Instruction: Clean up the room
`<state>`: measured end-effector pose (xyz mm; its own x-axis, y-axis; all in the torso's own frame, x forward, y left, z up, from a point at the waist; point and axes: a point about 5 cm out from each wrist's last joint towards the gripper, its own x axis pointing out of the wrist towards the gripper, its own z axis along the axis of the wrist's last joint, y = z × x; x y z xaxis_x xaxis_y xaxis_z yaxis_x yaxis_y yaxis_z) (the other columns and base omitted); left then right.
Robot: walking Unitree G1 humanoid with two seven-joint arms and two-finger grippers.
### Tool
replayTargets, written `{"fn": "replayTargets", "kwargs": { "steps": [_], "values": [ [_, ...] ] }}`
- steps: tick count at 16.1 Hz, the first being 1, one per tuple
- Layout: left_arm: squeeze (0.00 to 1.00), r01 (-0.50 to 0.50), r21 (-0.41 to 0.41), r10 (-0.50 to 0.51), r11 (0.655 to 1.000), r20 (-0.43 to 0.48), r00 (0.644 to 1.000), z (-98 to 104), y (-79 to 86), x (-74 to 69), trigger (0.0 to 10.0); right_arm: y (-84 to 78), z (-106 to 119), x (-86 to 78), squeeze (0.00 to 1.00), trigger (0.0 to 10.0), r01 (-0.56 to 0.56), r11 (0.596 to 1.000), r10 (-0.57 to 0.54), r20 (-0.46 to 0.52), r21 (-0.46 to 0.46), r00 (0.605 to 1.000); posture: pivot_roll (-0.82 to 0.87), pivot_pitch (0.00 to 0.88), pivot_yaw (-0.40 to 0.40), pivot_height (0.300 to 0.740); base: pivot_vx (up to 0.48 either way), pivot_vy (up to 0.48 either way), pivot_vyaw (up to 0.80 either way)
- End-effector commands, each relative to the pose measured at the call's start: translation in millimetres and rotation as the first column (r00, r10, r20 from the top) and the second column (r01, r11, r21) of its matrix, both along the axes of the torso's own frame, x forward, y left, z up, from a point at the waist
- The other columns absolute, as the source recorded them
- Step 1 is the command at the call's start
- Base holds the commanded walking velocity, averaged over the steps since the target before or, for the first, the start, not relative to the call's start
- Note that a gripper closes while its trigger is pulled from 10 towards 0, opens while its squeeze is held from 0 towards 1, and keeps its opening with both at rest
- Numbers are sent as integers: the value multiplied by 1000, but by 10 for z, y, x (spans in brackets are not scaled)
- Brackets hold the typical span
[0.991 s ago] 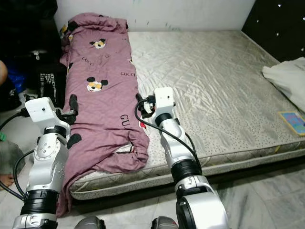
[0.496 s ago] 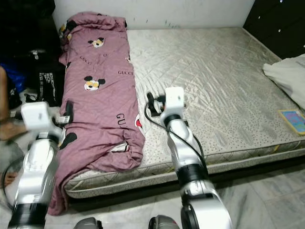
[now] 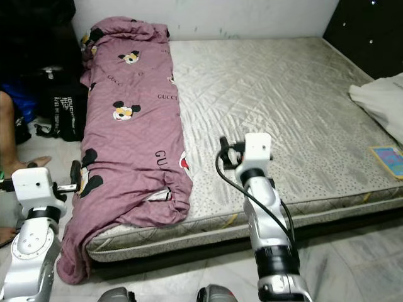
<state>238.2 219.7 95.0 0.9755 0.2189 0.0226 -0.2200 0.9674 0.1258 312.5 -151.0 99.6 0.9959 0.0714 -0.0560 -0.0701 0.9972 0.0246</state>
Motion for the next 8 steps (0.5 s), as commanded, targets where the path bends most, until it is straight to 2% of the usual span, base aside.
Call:
{"fn": "replayTargets", "kwargs": {
  "steps": [1, 4, 6, 8],
  "values": [
    [0, 13, 13, -13, 1000, -7, 1000, 5, -37, -17, 10000, -11, 64, -6, 0, 10000, 5, 1000, -5, 17, 4, 1000, -82, 0, -44, 740, 0, 0, 0],
    [0, 11, -12, -11, 1000, -19, 1000, 6, -51, 8, 10000, -4, 72, -30, 0, 10000, -2, 1000, 2, -3, -1, 1000, -80, 0, -45, 740, 0, 0, 0],
    [0, 24, -13, -24, 1000, -11, 1000, 30, -78, 31, 10000, -8, 88, -20, 0, 10000, -7, 1000, 7, -1, -15, 1000, -79, 0, -48, 740, 0, 401, 0],
    [0, 38, -18, -38, 999, -5, 999, 32, -114, 49, 10000, 1, 93, -13, 0, 10000, -13, 1000, 13, -3, -18, 1000, -77, 0, -56, 740, 0, 0, 0]
  ]
}}
